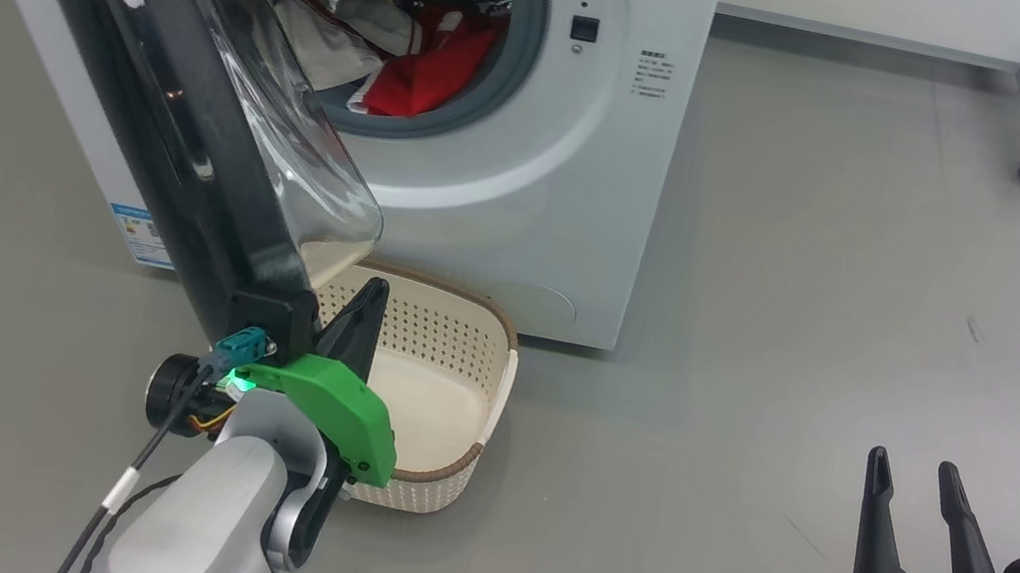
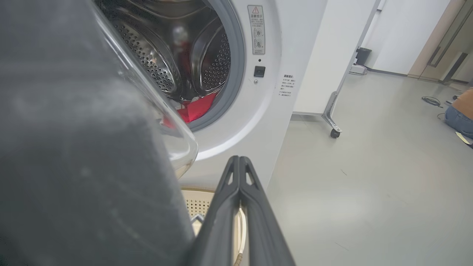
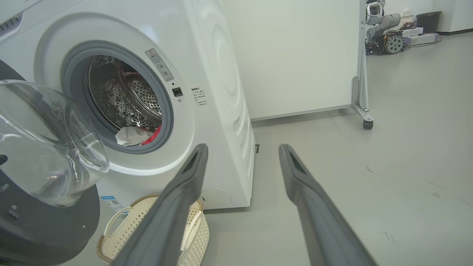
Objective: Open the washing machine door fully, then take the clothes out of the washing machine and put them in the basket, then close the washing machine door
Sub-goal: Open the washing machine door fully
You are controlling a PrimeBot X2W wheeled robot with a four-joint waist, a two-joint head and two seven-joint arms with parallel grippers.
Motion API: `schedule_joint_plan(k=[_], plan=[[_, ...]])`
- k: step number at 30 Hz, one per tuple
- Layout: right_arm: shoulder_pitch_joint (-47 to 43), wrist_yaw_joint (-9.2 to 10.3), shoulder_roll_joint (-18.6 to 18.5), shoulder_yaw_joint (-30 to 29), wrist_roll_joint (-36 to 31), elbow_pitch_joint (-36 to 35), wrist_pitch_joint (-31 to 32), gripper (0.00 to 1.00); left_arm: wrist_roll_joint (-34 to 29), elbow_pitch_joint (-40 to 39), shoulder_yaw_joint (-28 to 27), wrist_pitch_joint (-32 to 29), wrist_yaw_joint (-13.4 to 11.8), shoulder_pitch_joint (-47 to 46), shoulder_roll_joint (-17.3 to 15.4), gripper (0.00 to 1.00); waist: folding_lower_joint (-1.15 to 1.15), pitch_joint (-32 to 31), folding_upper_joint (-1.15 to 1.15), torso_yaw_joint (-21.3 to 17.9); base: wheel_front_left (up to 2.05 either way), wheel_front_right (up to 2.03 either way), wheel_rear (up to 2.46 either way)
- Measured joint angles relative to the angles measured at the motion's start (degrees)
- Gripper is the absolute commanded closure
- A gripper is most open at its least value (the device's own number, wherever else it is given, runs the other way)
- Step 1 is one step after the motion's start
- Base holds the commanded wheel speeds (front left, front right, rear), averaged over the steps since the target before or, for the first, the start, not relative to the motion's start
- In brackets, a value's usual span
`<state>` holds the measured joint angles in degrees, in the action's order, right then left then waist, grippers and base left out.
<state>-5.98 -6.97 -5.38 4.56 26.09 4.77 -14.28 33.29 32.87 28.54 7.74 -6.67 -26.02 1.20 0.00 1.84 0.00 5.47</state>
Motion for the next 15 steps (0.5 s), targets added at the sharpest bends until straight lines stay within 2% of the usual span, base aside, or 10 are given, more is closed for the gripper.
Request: schedule_joint_plan(k=[15], plan=[[-1.49,-0.01,0.60,-0.08,0.00,0.21,0.00,0.00,0.34,2.48,1.30,2.00,0.00,1.61,-0.66,1.00,0.00,-2.32,0.00,11.13,0.00,0.00,0.00]])
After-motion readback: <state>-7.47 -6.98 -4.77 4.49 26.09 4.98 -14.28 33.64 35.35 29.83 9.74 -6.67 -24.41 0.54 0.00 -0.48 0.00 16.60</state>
